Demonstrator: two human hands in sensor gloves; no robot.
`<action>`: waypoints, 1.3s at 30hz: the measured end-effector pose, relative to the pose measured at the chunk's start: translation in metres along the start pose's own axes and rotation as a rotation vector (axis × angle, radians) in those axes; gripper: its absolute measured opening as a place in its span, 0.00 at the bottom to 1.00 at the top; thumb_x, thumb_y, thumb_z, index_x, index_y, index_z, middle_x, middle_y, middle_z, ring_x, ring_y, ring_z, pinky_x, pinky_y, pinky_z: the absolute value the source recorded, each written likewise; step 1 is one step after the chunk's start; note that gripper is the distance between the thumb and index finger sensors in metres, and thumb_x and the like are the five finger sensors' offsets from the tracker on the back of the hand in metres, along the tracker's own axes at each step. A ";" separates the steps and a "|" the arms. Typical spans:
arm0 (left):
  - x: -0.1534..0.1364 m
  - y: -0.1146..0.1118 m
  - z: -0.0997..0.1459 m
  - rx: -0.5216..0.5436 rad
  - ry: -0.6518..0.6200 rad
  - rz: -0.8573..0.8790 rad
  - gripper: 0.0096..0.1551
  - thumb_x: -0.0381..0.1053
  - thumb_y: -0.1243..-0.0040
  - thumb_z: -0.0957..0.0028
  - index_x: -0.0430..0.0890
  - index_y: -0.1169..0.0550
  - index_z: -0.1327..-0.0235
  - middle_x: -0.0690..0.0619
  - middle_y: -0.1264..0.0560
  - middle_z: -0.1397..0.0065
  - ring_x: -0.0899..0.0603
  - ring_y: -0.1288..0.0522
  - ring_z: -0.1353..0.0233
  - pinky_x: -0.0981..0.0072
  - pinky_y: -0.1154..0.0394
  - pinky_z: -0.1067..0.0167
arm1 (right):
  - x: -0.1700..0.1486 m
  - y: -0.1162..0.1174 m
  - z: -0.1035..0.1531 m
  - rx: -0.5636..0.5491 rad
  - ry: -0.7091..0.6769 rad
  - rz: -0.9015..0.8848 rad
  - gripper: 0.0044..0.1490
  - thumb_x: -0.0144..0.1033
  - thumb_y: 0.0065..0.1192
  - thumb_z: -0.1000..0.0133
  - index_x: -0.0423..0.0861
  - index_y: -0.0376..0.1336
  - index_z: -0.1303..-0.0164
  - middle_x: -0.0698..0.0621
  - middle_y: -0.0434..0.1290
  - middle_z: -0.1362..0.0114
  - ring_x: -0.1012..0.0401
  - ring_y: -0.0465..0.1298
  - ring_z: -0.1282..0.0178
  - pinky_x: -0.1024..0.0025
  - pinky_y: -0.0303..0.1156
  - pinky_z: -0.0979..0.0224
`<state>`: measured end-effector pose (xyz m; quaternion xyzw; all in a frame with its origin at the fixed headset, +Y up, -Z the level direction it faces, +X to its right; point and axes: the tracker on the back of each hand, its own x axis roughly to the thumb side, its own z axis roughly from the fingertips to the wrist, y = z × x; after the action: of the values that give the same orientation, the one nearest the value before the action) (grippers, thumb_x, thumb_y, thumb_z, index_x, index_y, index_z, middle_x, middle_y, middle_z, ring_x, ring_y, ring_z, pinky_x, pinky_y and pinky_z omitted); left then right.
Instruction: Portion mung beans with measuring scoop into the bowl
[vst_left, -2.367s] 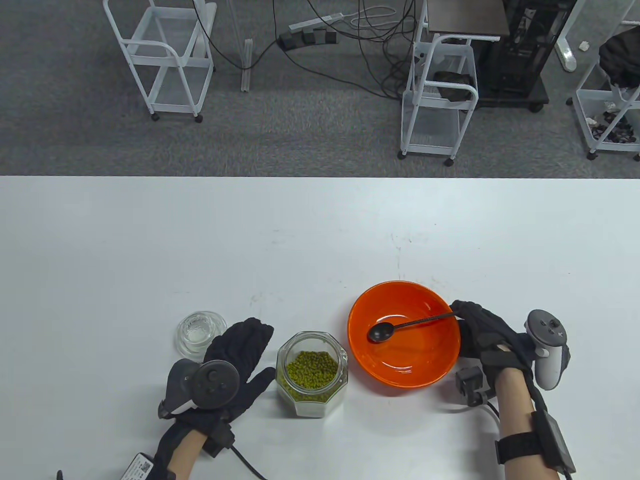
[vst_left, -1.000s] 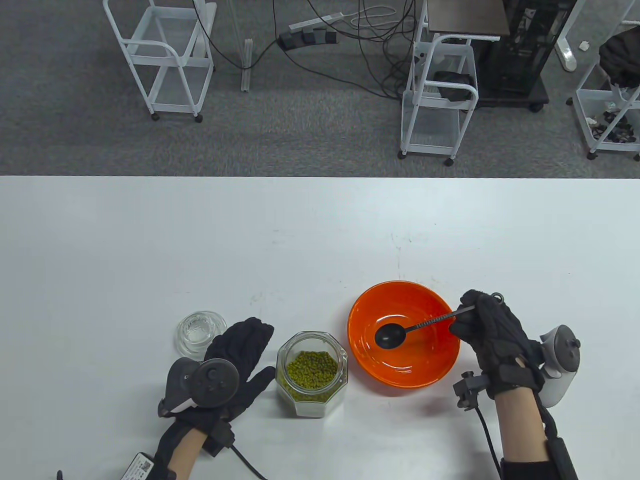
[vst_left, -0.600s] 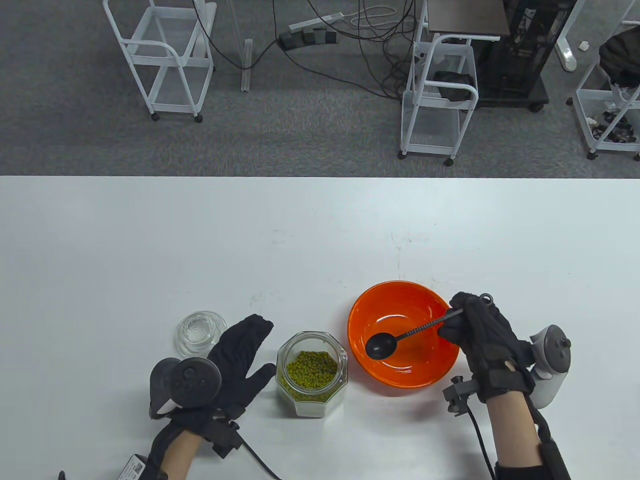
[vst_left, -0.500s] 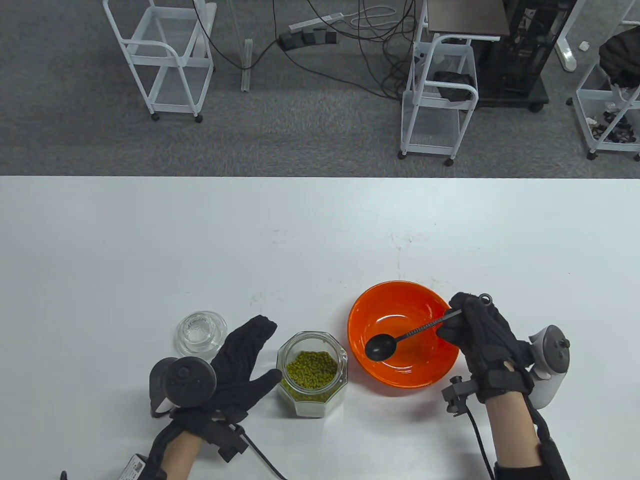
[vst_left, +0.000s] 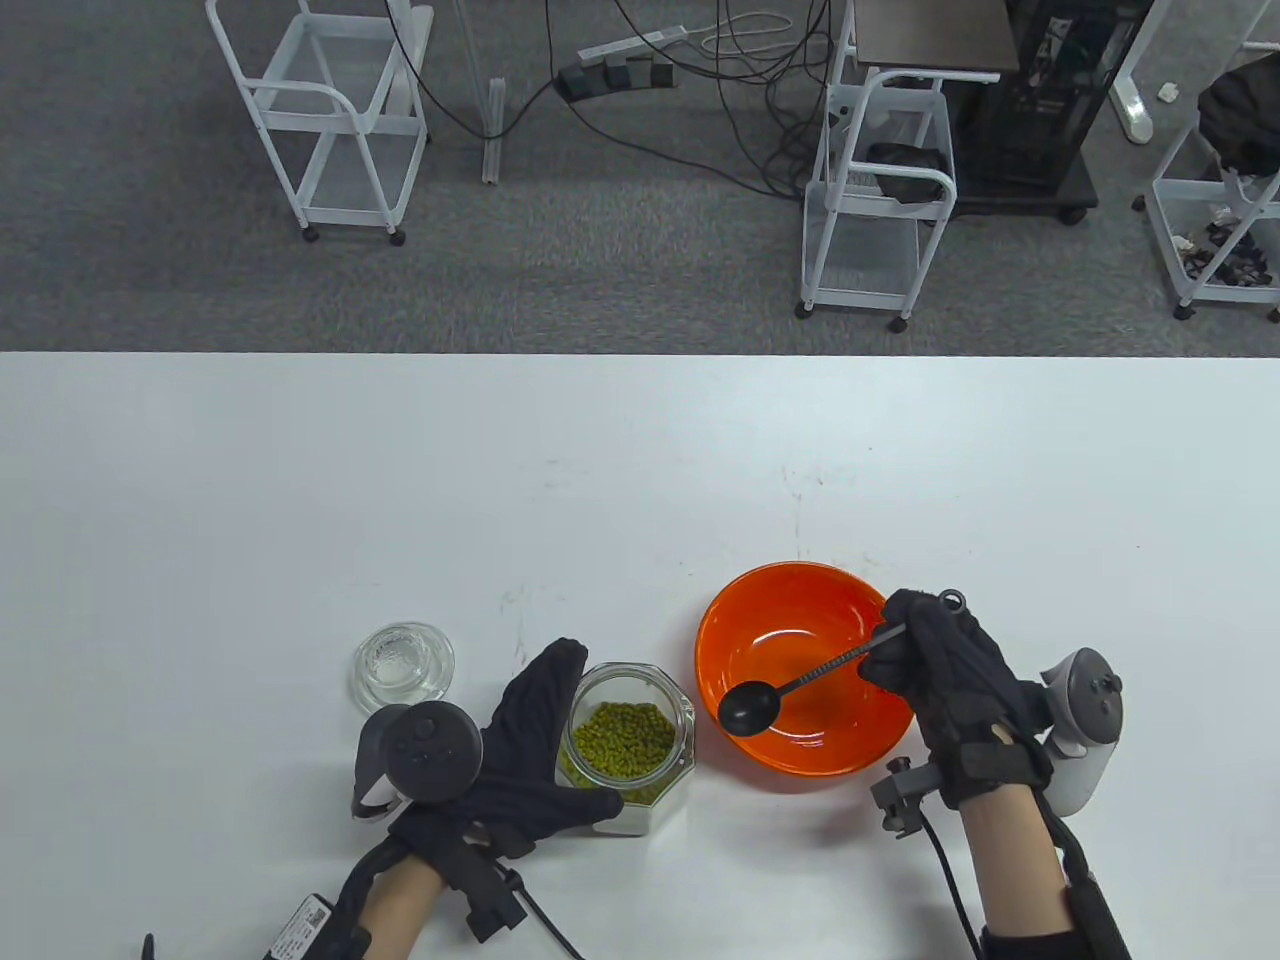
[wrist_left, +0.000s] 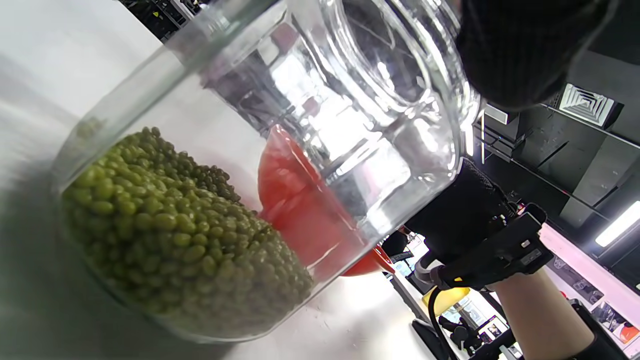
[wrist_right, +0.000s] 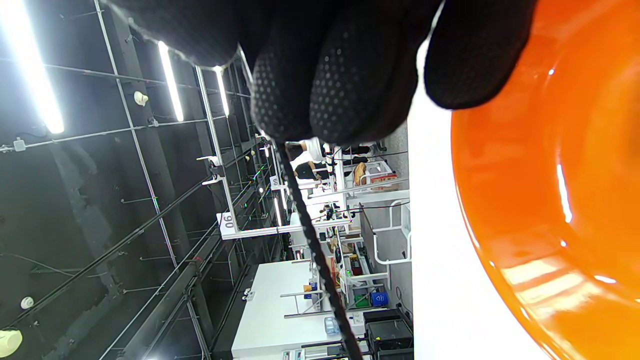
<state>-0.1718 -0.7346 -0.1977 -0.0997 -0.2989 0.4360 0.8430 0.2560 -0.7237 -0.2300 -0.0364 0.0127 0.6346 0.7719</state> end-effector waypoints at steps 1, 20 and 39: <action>-0.001 0.000 0.000 -0.004 0.005 0.006 0.78 0.74 0.32 0.51 0.37 0.63 0.12 0.29 0.60 0.10 0.22 0.55 0.13 0.16 0.48 0.28 | 0.000 0.001 0.000 0.003 0.001 -0.001 0.30 0.53 0.54 0.36 0.43 0.66 0.35 0.51 0.80 0.48 0.55 0.82 0.55 0.45 0.75 0.36; -0.010 -0.007 -0.002 -0.026 -0.001 0.140 0.74 0.72 0.31 0.49 0.42 0.63 0.13 0.29 0.59 0.11 0.22 0.51 0.13 0.17 0.46 0.28 | 0.039 0.049 0.017 0.015 -0.180 0.140 0.29 0.52 0.56 0.37 0.43 0.67 0.37 0.50 0.81 0.50 0.55 0.82 0.57 0.45 0.76 0.38; -0.010 -0.006 0.000 -0.020 -0.013 0.152 0.72 0.71 0.32 0.48 0.43 0.63 0.13 0.30 0.59 0.11 0.22 0.51 0.13 0.17 0.47 0.28 | 0.042 0.166 0.046 0.048 -0.610 0.799 0.27 0.49 0.66 0.43 0.42 0.73 0.44 0.47 0.84 0.56 0.52 0.83 0.63 0.43 0.78 0.43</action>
<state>-0.1716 -0.7464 -0.1994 -0.1277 -0.3004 0.4963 0.8044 0.1001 -0.6474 -0.1937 0.1760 -0.1861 0.8618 0.4379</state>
